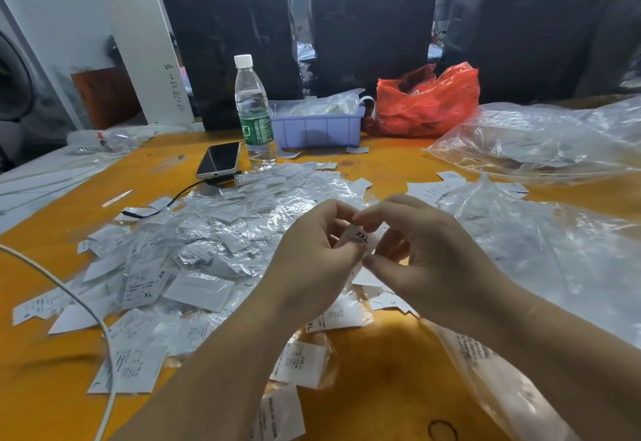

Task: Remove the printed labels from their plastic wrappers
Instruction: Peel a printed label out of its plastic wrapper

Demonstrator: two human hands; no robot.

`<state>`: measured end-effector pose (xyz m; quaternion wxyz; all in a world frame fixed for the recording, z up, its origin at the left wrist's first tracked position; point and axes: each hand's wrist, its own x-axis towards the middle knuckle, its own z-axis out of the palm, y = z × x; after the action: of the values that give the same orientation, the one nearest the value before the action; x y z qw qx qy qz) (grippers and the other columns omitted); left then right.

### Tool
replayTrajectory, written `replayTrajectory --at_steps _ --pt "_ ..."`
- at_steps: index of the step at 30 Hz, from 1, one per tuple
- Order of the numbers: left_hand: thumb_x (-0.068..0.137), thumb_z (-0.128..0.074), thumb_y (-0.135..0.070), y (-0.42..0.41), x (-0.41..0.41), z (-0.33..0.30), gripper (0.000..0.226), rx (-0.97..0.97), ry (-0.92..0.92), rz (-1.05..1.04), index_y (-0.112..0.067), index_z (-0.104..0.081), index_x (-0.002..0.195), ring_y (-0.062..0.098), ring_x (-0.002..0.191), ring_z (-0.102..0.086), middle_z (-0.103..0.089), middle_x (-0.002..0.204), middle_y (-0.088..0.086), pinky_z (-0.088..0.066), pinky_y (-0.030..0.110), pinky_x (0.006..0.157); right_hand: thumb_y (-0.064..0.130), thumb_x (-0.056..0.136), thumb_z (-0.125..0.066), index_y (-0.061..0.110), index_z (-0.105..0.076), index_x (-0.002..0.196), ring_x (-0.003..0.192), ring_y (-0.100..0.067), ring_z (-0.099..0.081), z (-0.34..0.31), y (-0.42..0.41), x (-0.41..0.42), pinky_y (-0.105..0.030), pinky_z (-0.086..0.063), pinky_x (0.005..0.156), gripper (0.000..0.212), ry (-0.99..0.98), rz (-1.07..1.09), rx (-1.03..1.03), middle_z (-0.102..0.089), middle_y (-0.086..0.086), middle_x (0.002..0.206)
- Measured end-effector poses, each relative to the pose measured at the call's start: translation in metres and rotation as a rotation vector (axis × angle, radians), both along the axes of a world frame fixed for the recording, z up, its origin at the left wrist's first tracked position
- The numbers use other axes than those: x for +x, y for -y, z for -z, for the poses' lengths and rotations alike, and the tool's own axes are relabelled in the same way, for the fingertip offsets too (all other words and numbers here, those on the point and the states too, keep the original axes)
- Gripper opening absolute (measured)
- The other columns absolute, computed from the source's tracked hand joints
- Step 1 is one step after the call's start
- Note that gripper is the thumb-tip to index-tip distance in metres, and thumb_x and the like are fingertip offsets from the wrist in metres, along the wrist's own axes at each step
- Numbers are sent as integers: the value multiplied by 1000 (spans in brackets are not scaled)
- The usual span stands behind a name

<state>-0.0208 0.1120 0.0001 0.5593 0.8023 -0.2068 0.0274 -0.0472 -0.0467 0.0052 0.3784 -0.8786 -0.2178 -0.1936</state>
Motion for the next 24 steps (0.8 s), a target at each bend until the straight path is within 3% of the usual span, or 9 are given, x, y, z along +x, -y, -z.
replayTrajectory --at_steps 2,4,6,8,12,14,18,20,24 --pt "90 -62 -13 0 -2 0 18 60 47 -2 -30 -66 95 10 73 -64 -67 83 -5 -52 22 60 8 84 -72 19 -71 103 72 -8 -63 -6 2 0 -20 -51 63 23 33 40 31 -61 10 93" --pt "93 -58 -14 2 -4 0 20 171 65 43 -32 -66 99 9 78 -64 -67 89 -7 -53 25 69 9 83 -72 19 -70 103 70 -10 -63 -11 4 1 -21 -51 61 22 64 86 122 -64 10 89" --pt "97 -52 -13 6 -10 0 29 282 6 156 -36 -63 111 12 92 -65 -67 109 -7 -57 37 81 8 83 -71 22 -69 101 64 -11 -63 -18 4 0 -20 -50 55 23 81 93 264 -66 9 85" --pt "99 -45 -11 12 -16 -2 41 399 10 275 -44 -58 121 12 108 -60 -59 127 -10 -55 39 87 7 84 -70 23 -67 99 61 -14 -63 -23 2 -2 -29 -52 54 22 118 78 371 -67 6 82" --pt "92 -38 3 27 -22 0 63 663 165 400 -44 -59 129 17 118 -55 -56 132 -3 -50 39 94 8 86 -70 19 -68 98 65 -20 -63 -27 -2 -5 -44 -54 62 17 121 50 395 -67 4 79" --pt "93 -39 3 29 -21 4 63 762 178 381 -45 -60 127 22 114 -54 -55 126 0 -51 42 91 9 85 -70 17 -70 96 66 -20 -63 -30 0 -5 -40 -54 63 13 65 36 296 -67 4 74" --pt "96 -39 0 28 -20 7 60 824 153 349 -47 -59 128 19 93 -47 -42 95 -6 -48 39 80 11 84 -69 19 -72 82 63 -10 -61 -42 11 -5 -26 -50 60 9 -50 55 -9 -66 5 68" --pt "96 -37 -2 29 -20 5 61 859 140 363 -49 -56 130 16 91 -44 -39 92 -10 -44 34 79 8 82 -67 21 -71 78 64 -9 -61 -50 20 -9 -28 -52 60 14 -90 107 -98 -67 6 68" --pt "98 -36 -5 30 -19 4 58 866 103 374 -49 -55 131 11 96 -42 -42 98 -13 -38 25 77 10 79 -63 29 -65 76 68 -6 -62 -57 44 -23 -31 -56 63 19 -376 244 -533 -65 11 75"
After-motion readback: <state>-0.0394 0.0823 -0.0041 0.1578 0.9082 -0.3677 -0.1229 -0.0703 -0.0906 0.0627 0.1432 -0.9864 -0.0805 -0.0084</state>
